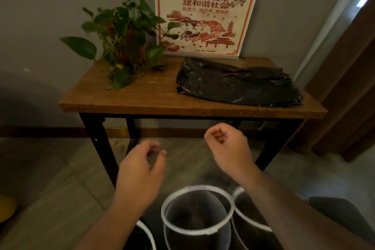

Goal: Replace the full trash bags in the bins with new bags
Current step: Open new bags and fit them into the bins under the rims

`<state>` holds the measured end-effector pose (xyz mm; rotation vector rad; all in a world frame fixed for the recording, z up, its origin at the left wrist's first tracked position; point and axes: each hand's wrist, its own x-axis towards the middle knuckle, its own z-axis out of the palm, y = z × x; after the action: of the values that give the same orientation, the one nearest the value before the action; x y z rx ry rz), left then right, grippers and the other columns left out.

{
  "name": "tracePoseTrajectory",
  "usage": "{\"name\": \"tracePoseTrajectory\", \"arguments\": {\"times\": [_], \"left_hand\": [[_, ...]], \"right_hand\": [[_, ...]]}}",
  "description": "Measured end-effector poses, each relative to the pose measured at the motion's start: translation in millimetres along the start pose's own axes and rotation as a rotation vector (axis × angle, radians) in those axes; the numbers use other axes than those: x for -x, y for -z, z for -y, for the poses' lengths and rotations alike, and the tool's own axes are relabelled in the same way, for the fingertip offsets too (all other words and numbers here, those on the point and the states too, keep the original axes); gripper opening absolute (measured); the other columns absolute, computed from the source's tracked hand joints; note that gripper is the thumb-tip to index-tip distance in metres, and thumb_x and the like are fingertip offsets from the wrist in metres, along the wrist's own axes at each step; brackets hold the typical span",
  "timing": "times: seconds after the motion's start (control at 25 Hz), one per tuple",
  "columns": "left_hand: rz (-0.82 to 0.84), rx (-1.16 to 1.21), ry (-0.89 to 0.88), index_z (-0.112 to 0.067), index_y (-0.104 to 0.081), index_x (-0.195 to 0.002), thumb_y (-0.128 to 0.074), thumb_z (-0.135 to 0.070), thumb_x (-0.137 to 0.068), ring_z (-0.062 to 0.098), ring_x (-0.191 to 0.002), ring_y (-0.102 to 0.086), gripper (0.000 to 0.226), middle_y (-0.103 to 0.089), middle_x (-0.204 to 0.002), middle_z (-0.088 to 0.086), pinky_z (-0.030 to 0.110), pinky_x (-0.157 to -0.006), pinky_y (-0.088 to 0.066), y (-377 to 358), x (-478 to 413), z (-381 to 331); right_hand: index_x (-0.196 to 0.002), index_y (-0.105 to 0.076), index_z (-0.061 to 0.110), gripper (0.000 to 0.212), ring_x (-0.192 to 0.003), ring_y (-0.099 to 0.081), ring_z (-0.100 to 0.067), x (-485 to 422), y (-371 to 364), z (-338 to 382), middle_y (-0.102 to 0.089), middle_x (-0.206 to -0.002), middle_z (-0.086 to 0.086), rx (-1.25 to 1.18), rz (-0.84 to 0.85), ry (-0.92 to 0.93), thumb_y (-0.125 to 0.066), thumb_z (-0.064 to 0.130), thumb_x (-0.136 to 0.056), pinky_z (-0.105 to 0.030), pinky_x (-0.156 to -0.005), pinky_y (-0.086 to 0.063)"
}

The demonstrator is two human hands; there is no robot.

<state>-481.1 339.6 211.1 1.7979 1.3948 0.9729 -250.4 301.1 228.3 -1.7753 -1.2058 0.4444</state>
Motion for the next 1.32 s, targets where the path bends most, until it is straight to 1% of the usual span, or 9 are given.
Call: {"name": "tracePoseTrajectory", "arguments": {"times": [0.16, 0.32, 0.4, 0.48, 0.84, 1.0, 1.08, 1.16, 1.32], "left_hand": [[0.088, -0.168, -0.052, -0.036, -0.064, -0.13, -0.067, -0.038, -0.099, 0.0, -0.098, -0.061, 0.031, -0.062, -0.118, -0.018, 0.027, -0.088, -0.055, -17, -75, -66], [0.203, -0.422, -0.187, -0.032, -0.063, -0.139, -0.065, -0.029, -0.101, 0.012, -0.122, -0.056, 0.039, -0.058, -0.143, -0.004, 0.033, -0.102, -0.049, -45, -146, -100], [0.269, -0.471, -0.142, -0.035, -0.053, -0.15, -0.065, -0.028, -0.101, 0.021, -0.137, -0.047, 0.052, -0.044, -0.155, 0.001, 0.041, -0.113, -0.044, -58, -165, -106], [0.298, -0.369, -0.013, -0.044, -0.04, -0.156, -0.068, -0.03, -0.099, 0.016, -0.127, -0.044, 0.065, -0.033, -0.152, 0.005, 0.042, -0.113, -0.043, -70, -175, -107], [0.139, -0.202, 0.103, -0.038, -0.074, -0.114, -0.064, -0.035, -0.103, 0.013, -0.102, -0.051, 0.015, -0.058, -0.125, 0.003, 0.032, -0.091, -0.045, -92, -191, -98], [0.068, 0.129, 0.203, -0.038, -0.056, -0.134, -0.061, -0.042, -0.103, 0.02, -0.102, -0.068, 0.031, -0.065, -0.113, -0.003, 0.047, -0.088, -0.06, -81, -179, -123], [-0.038, 0.468, 0.464, -0.038, -0.044, -0.141, -0.066, -0.065, -0.09, 0.019, -0.107, -0.07, 0.063, -0.066, -0.118, -0.005, 0.045, -0.09, -0.06, -77, -153, -147], [0.046, 0.709, 0.658, -0.037, -0.05, -0.138, -0.069, -0.08, -0.073, 0.021, -0.11, -0.072, 0.08, -0.071, -0.122, -0.003, 0.048, -0.093, -0.059, -75, -128, -162], [0.233, 0.975, 0.718, -0.033, -0.066, -0.135, -0.072, -0.05, -0.092, 0.023, -0.112, -0.075, 0.046, -0.078, -0.122, 0.001, 0.051, -0.099, -0.057, -60, -102, -162]], "right_hand": [[-0.104, -0.069, 0.034, 0.014, -0.084, -0.065, -0.002, -75, 35, 18, -0.066, -0.092, 0.015, 0.216, -0.041, -0.012, -0.077, 0.035, -0.093, -0.018, -0.074, -0.053], [-0.137, -0.066, 0.029, 0.05, -0.122, -0.057, -0.021, -146, 63, 22, -0.063, -0.128, 0.002, 0.631, 0.06, -0.039, -0.071, 0.052, -0.093, -0.04, -0.101, -0.052], [-0.141, -0.063, 0.034, 0.054, -0.126, -0.053, -0.026, -162, 74, 16, -0.06, -0.135, -0.001, 0.818, 0.168, -0.018, -0.066, 0.06, -0.093, -0.044, -0.103, -0.049], [-0.141, -0.063, 0.038, 0.052, -0.125, -0.052, -0.026, -167, 75, 11, -0.059, -0.135, -0.001, 0.888, 0.26, 0.002, -0.062, 0.063, -0.095, -0.044, -0.102, -0.047], [-0.116, -0.074, 0.026, 0.029, -0.109, -0.058, -0.019, -158, 63, 1, -0.068, -0.115, 0.002, 0.844, 0.173, 0.184, -0.047, 0.034, -0.109, -0.039, -0.094, -0.048], [-0.105, -0.073, 0.017, 0.024, -0.102, -0.063, -0.023, -154, 68, 18, -0.072, -0.104, -0.002, 0.78, 0.012, 0.259, -0.051, 0.027, -0.108, -0.042, -0.089, -0.047], [-0.097, -0.073, 0.016, 0.019, -0.092, -0.066, -0.025, -140, 71, 32, -0.073, -0.094, -0.002, 0.702, -0.119, 0.339, -0.057, 0.024, -0.105, -0.043, -0.082, -0.047], [-0.093, -0.074, 0.015, 0.02, -0.083, -0.066, -0.024, -120, 72, 43, -0.073, -0.088, -0.002, 0.672, -0.177, 0.419, -0.059, 0.024, -0.103, -0.043, -0.075, -0.048], [-0.092, -0.074, 0.017, 0.02, -0.076, -0.065, -0.018, -69, 58, 66, -0.071, -0.084, 0.0, 0.557, -0.028, 0.492, -0.06, 0.024, -0.104, -0.041, -0.071, -0.052]]}}
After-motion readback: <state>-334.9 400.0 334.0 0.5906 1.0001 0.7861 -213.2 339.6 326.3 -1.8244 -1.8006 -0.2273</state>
